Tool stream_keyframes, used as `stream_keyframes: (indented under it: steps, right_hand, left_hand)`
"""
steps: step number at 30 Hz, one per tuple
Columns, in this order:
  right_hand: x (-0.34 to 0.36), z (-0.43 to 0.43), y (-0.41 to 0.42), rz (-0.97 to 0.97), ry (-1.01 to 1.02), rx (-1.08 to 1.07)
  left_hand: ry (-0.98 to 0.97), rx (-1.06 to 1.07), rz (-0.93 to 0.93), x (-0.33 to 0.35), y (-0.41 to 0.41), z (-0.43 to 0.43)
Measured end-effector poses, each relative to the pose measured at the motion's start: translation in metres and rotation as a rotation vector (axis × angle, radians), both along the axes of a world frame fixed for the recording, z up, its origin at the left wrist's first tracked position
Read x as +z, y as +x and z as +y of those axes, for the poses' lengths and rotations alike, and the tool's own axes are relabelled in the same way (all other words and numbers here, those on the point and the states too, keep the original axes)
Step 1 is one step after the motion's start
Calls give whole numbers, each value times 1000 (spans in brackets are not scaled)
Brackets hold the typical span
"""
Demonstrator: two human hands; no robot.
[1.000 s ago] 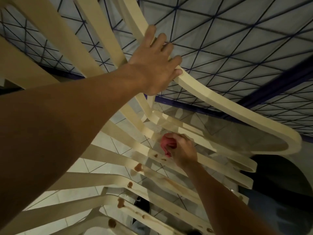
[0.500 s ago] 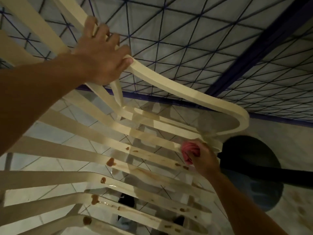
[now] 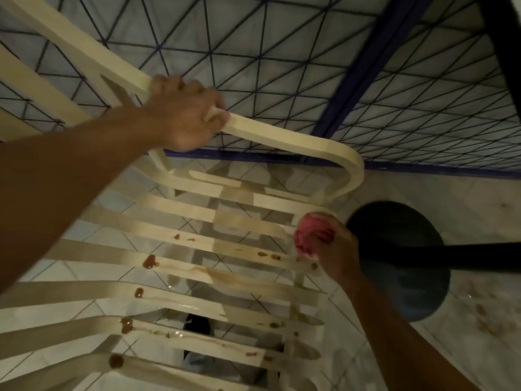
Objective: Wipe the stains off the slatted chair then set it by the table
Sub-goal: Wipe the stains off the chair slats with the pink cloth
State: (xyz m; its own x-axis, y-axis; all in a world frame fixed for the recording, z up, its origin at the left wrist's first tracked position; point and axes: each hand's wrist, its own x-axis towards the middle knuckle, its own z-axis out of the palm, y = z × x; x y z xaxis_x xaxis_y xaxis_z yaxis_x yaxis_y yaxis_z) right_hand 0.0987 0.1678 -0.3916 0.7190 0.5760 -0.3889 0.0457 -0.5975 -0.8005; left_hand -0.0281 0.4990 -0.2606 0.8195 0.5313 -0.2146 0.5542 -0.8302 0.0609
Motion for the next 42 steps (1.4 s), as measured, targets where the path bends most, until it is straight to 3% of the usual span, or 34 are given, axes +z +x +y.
stream_keyframes:
  steps: [4,7,14,18,23,26,29,32,36,42]
  right_hand:
    - [15,-15,10,35,154,-168]
    - [22,-34,20,99,160,-116]
    - [14,-59,15,74,-108,136]
    - [-3,-60,-5,-113,-209,187]
    - [-8,-65,-28,-112,-235,147]
    - [-12,-62,-25,-87,-247,109]
    - [-21,-58,-19,-59,-259,104]
    - [-23,-55,-18,-33,-281,110]
    - [-21,-52,-18,-15,-276,132]
    - [-25,-46,-25,16,-252,110]
  left_hand:
    - [-8,-39,103,-23,21,-23]
    - [26,-33,118,-30,20,-20]
    - [46,7,30,-33,21,-26]
    - [66,20,-11,-37,20,-28]
    - [123,-37,-479,-56,-10,-61]
    - [96,-93,-599,-85,-33,-85]
    - [-80,-57,-496,-119,-43,-88]
    - [-247,18,-217,-148,-41,-86]
    - [-332,-12,110,-184,-40,-90]
    - [-302,-5,163,-204,-31,-88]
